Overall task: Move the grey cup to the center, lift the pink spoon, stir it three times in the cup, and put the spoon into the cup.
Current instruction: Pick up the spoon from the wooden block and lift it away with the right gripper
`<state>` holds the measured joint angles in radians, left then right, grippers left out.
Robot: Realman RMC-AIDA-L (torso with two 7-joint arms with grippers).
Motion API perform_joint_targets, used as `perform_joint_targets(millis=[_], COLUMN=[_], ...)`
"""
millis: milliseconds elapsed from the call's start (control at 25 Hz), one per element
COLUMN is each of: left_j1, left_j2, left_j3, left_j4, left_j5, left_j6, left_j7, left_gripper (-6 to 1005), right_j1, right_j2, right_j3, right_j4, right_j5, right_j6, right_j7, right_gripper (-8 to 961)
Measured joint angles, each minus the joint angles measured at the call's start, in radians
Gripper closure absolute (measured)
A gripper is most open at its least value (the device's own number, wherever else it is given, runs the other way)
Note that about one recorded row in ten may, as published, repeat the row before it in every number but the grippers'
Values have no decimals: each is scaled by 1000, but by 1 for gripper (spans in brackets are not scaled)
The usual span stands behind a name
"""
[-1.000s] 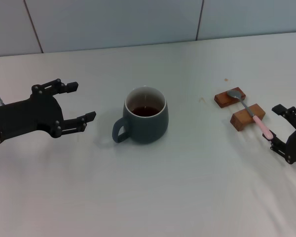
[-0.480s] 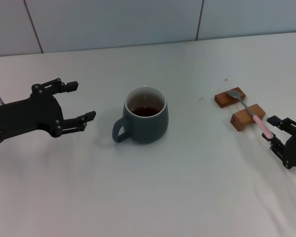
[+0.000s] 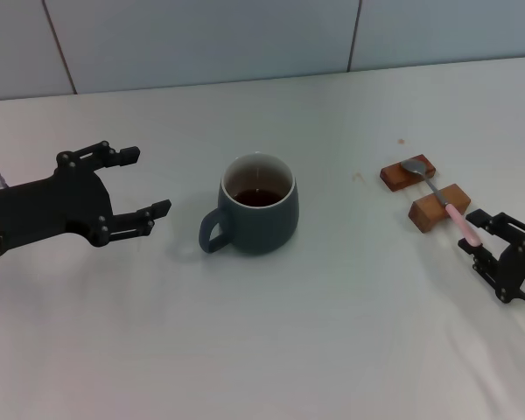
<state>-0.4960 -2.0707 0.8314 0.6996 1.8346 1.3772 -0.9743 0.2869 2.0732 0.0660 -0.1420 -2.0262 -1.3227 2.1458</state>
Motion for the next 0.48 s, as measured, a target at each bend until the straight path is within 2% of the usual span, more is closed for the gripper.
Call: perform_joint_targets(millis=[480], left_j1=[2], left_j2=[1], left_j3=[-2], left_j4=[0], left_j5=[0], left_j6=[3], left_j7=[0], left_gripper=[181], right_j1=[4], right_j2=[1], right_j3=[0], right_j4=[0], right_j5=[-2], right_j6=[13], right_j7=[-22], right_gripper=[598])
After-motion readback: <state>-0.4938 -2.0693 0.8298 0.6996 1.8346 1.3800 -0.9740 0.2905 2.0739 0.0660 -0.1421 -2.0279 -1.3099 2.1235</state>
